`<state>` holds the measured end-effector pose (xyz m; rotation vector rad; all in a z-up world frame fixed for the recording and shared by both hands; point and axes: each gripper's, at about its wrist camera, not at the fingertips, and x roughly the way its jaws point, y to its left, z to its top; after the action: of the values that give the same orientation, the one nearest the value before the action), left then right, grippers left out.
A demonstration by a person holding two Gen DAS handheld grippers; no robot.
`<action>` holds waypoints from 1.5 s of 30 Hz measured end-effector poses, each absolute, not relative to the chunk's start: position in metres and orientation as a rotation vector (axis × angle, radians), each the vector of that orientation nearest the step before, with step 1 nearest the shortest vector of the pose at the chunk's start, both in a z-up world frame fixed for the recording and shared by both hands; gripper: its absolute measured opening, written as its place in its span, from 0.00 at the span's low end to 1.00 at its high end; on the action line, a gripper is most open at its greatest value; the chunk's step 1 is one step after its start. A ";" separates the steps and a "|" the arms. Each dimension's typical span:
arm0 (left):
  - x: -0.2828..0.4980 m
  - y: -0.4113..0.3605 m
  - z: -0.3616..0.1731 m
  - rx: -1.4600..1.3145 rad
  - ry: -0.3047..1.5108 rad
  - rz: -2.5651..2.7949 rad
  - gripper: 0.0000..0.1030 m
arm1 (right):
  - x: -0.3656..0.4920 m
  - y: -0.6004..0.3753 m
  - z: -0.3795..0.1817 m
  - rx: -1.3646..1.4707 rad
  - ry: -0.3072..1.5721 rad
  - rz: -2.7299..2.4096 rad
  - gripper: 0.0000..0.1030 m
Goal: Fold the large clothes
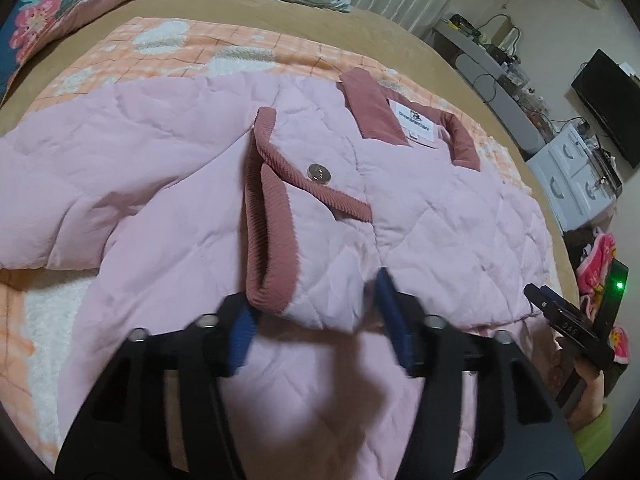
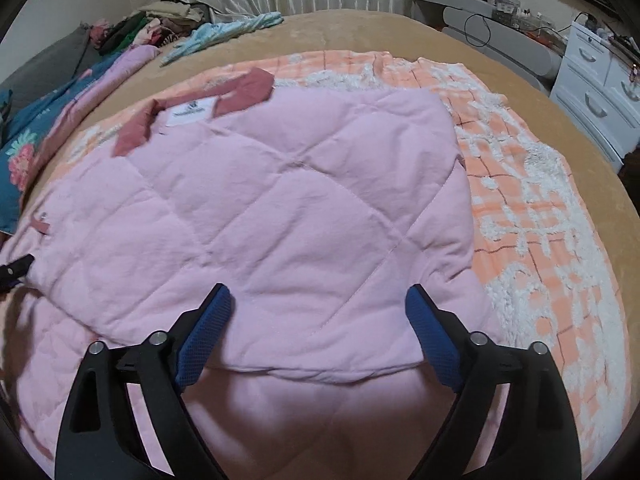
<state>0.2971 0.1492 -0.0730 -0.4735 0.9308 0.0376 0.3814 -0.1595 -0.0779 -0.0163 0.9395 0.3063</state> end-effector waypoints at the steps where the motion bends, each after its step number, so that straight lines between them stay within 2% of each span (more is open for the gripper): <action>1: 0.295 0.149 -0.070 -0.463 0.932 0.041 0.59 | 0.378 -0.159 -0.073 -0.004 0.932 0.314 0.91; 2: 0.292 0.149 -0.067 -0.455 0.931 0.042 0.65 | 0.375 -0.158 -0.070 0.000 0.926 0.319 0.92; 5: 0.283 0.152 -0.059 -0.489 0.922 0.021 0.91 | 0.359 -0.153 -0.054 -0.003 0.883 0.334 0.95; 22: 0.218 0.197 -0.023 -0.443 0.863 0.193 0.91 | 0.304 -0.096 -0.001 0.001 0.803 0.424 0.96; 45: 0.149 0.299 -0.032 -0.569 0.792 0.418 0.91 | 0.260 0.031 0.027 -0.103 0.728 0.591 0.96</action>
<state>0.1493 0.2990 -0.0316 -0.5686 0.7921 0.4176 0.2604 0.0308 0.0265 -0.1029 0.7281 0.5913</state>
